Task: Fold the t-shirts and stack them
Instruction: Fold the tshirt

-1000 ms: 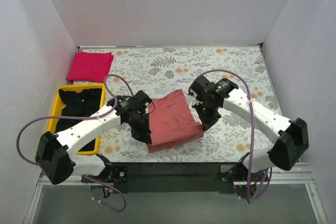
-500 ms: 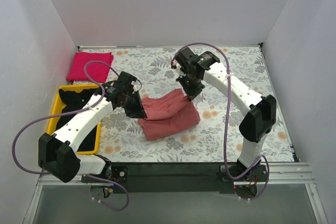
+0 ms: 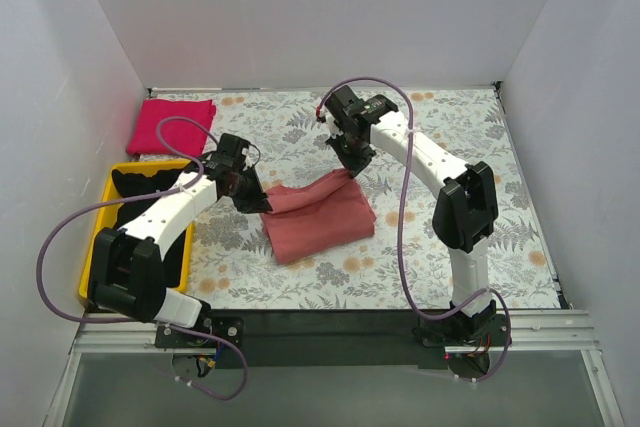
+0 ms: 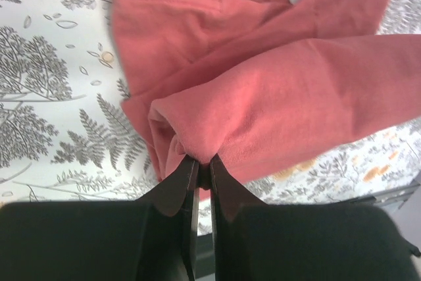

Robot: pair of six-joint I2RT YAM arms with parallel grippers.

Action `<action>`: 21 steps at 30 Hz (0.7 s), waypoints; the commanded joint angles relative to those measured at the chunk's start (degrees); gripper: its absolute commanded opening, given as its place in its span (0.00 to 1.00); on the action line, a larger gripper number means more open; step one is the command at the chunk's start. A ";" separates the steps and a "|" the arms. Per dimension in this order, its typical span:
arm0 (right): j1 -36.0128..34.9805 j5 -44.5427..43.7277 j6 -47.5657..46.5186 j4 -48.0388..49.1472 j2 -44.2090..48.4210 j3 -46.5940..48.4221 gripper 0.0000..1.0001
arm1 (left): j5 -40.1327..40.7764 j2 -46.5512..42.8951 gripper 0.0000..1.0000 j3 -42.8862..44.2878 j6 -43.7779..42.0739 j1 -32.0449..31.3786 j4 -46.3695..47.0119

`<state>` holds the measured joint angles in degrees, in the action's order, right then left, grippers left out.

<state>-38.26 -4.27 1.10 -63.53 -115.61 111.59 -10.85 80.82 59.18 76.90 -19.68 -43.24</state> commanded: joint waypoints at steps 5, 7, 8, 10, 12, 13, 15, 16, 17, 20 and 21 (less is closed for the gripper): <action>1.26 0.49 -0.93 10.96 -4.09 -3.75 0.01 | 4.34 4.26 0.00 -2.22 -1.05 1.58 7.73; 1.52 0.49 -0.93 11.93 -5.41 -4.10 0.01 | 5.66 5.84 0.00 -2.14 -1.05 1.58 7.91; 1.70 0.49 -0.93 12.63 -5.67 -4.36 0.01 | 6.10 6.19 0.00 -2.14 -1.05 1.58 7.91; 1.96 0.23 -0.84 14.48 -6.20 -5.15 0.01 | 6.80 6.72 0.00 -2.84 -0.62 1.58 8.52; 2.31 0.49 -1.01 15.88 -6.38 -5.33 0.01 | 7.86 6.55 0.00 -4.06 0.17 1.66 9.49; 2.31 0.41 -0.93 16.15 -6.73 -5.33 0.01 | 8.82 6.63 0.00 -4.24 0.44 1.75 9.67; 2.40 0.41 -0.93 16.85 -6.91 -5.42 0.02 | 9.79 6.64 0.00 -4.86 1.58 1.75 10.28; 2.40 0.58 -0.93 17.03 -7.17 -5.51 0.03 | 10.06 6.55 0.00 -5.73 1.93 1.84 10.81; 2.40 1.02 -0.93 17.21 -7.26 -5.59 0.03 | 10.15 6.37 0.00 -6.09 2.28 1.84 11.51; 2.40 0.85 -0.41 17.82 -7.08 -6.30 0.12 | 10.06 6.28 0.06 -7.32 2.81 1.84 13.00; 2.40 0.76 -0.14 17.82 -6.74 -6.38 0.15 | 11.80 6.28 0.11 -7.41 2.81 1.84 13.27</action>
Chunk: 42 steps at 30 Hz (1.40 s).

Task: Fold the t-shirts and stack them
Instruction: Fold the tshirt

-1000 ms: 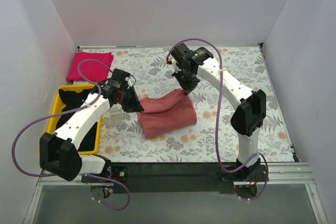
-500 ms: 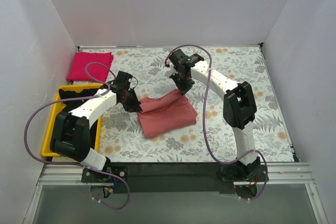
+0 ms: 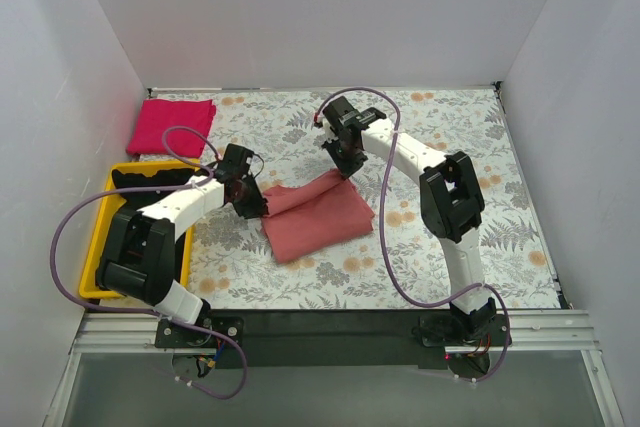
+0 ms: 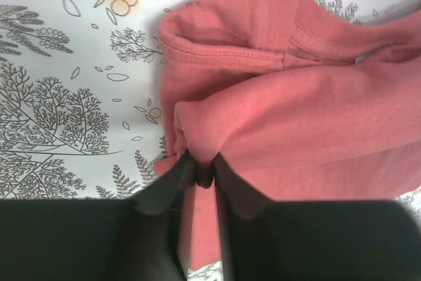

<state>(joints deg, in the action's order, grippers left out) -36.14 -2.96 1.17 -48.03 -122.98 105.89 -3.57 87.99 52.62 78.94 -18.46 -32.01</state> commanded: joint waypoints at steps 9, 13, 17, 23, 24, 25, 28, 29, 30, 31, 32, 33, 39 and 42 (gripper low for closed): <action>0.28 -1.53 3.66 10.58 15.72 -10.95 0.31 | 8.31 -14.47 0.64 -0.50 -1.07 0.44 2.13; 0.28 2.51 4.02 18.13 22.95 -20.79 0.41 | 5.61 -21.18 0.64 -1.90 -0.98 -2.09 1.95; 0.46 14.72 1.04 26.13 25.86 -29.23 0.43 | -0.81 -23.03 0.58 -4.97 0.16 -6.41 5.80; 3.09 31.33 0.24 33.26 20.15 -30.65 0.43 | -4.09 -16.63 0.18 -8.85 1.75 -7.56 13.89; 3.88 32.57 0.24 33.96 18.14 -30.13 0.42 | -3.03 -15.40 0.16 -8.50 1.75 -7.21 14.43; 4.32 34.49 0.24 34.40 16.99 -28.65 0.42 | -1.80 -13.56 0.14 -8.50 1.75 -6.86 15.13; 6.43 37.14 0.59 35.28 12.34 -26.18 0.42 | -0.91 -10.39 0.13 -7.80 1.75 -3.96 18.21; 6.96 38.72 0.94 36.16 11.19 -24.52 0.42 | -0.73 -7.94 0.13 -6.93 1.31 -3.26 19.25; 8.09 39.52 1.46 36.51 9.01 -23.80 0.42 | -0.12 -6.79 0.13 -6.40 1.22 -2.03 19.53; 8.71 40.66 2.69 37.13 8.03 -23.10 0.42 | 0.23 -5.38 0.13 -6.04 1.31 -1.32 19.79; 9.33 41.10 3.57 37.74 7.06 -22.05 0.42 | 0.32 -2.84 0.14 -5.60 1.92 -0.53 20.05; 10.55 41.54 4.36 39.40 5.57 -21.78 0.42 | -1.33 -1.34 0.15 -4.90 2.18 1.30 20.23; 15.13 44.79 14.20 49.15 3.36 -24.32 0.42 | -5.21 5.17 0.22 -1.22 3.24 5.01 20.50; 15.31 46.90 16.58 50.14 5.28 -25.46 0.42 | -6.35 4.57 0.34 0.98 2.63 5.19 19.62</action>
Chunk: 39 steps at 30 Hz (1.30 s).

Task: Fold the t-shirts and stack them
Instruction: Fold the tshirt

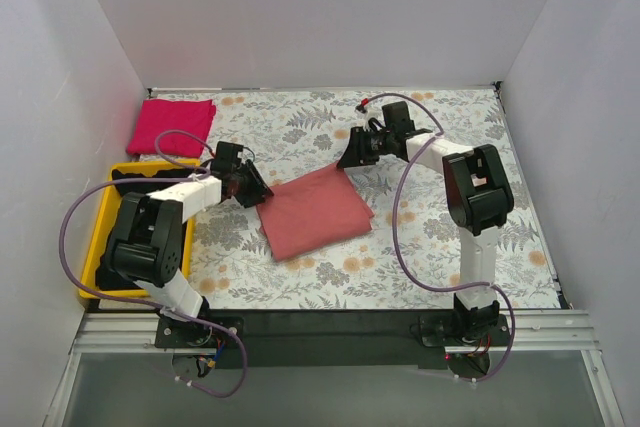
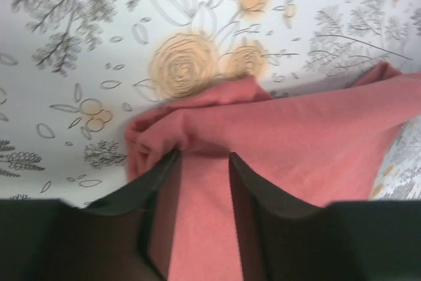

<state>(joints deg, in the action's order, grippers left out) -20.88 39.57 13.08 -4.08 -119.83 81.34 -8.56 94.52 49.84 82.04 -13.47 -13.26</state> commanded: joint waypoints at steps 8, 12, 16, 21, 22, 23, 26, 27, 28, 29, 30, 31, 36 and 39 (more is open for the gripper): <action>-1.35 12.37 17.49 21.10 6.98 -5.58 0.44 | -5.42 -13.20 0.46 -0.34 0.13 0.20 1.39; -4.16 13.25 20.05 24.20 4.35 -5.23 0.44 | -5.42 -12.27 0.40 -3.70 1.63 0.29 3.59; -4.43 10.45 19.71 25.52 2.15 -5.66 0.44 | -4.01 -5.94 0.33 -3.27 2.86 0.47 4.38; -3.90 12.46 19.26 26.14 -3.82 -3.39 0.44 | -3.40 1.53 0.28 -2.91 5.58 1.34 6.31; -3.55 12.11 19.61 26.40 -4.96 -3.21 0.44 | -3.48 2.24 0.28 -2.82 5.85 1.52 6.23; -2.51 11.67 20.31 26.66 -6.98 -3.21 0.44 | -3.57 2.94 0.28 -2.56 6.11 2.13 6.31; 0.48 10.26 23.20 27.19 -11.71 -2.25 0.44 | -3.75 4.97 0.27 -2.21 6.47 3.01 6.75; 1.45 10.78 24.78 27.19 -13.31 -1.02 0.43 | -4.01 5.75 0.27 -1.86 6.29 3.62 6.93; 2.33 11.31 26.02 28.06 -14.63 -0.83 0.43 | -4.19 7.76 0.27 -0.81 6.03 3.89 6.84; 3.82 11.23 26.73 28.42 -16.03 -0.83 0.43 | -4.62 8.74 0.27 -0.28 5.77 4.16 6.84; 4.44 10.97 26.99 28.42 -16.40 -0.83 0.43 | -5.06 9.80 0.27 0.42 5.59 4.33 6.93; 4.97 10.62 27.08 28.60 -16.49 -1.27 0.43 | -5.59 11.98 0.27 1.73 4.98 4.42 6.75; 7.08 11.40 27.44 29.04 -11.84 -3.47 0.43 | -7.26 13.94 0.32 6.31 1.20 4.95 5.79; 7.09 11.58 27.08 29.04 -6.04 -5.40 0.43 | -7.35 12.28 0.41 9.30 -1.52 4.95 5.00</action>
<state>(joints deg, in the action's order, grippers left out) -14.68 54.13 41.80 25.26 -131.72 78.06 -21.91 106.56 57.58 86.32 -9.50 -3.64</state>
